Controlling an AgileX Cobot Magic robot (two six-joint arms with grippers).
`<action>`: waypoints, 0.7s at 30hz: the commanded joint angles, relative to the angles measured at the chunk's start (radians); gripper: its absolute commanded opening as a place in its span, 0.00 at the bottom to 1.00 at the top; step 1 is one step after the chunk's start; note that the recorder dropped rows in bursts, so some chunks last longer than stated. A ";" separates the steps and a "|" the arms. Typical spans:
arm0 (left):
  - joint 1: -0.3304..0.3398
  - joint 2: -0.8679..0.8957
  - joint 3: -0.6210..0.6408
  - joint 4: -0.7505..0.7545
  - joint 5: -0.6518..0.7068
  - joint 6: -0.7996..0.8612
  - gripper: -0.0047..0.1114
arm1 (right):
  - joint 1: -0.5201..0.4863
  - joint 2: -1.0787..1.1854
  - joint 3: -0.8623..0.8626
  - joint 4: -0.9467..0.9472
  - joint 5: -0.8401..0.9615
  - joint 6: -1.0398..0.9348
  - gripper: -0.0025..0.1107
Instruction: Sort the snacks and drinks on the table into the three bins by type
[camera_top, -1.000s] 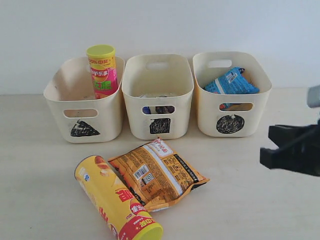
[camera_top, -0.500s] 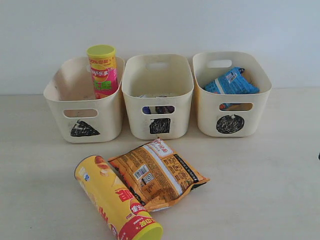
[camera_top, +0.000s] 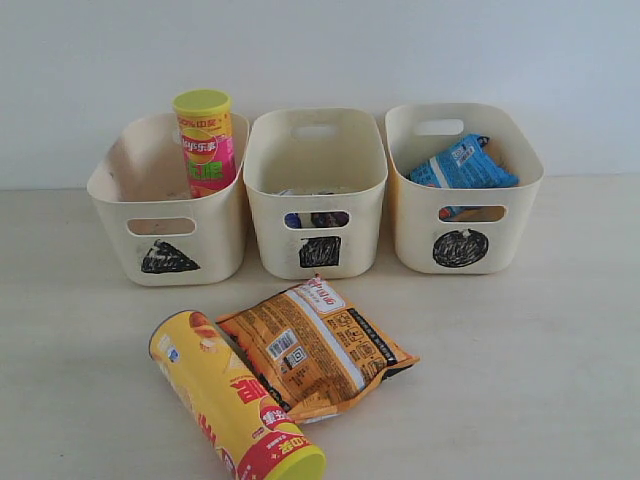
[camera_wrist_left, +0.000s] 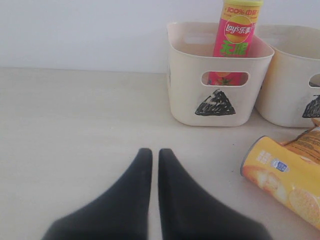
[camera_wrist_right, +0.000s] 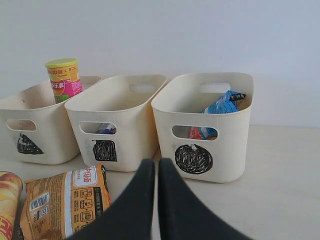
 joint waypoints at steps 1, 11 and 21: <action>-0.003 -0.003 -0.002 -0.003 -0.010 0.002 0.07 | -0.003 -0.003 0.005 0.001 0.005 -0.003 0.02; -0.003 -0.003 -0.002 -0.066 -0.175 -0.014 0.07 | -0.003 -0.003 0.005 0.001 0.023 0.006 0.02; -0.003 -0.003 -0.002 -0.222 -0.589 -0.555 0.07 | -0.003 -0.003 0.005 0.001 0.034 0.034 0.02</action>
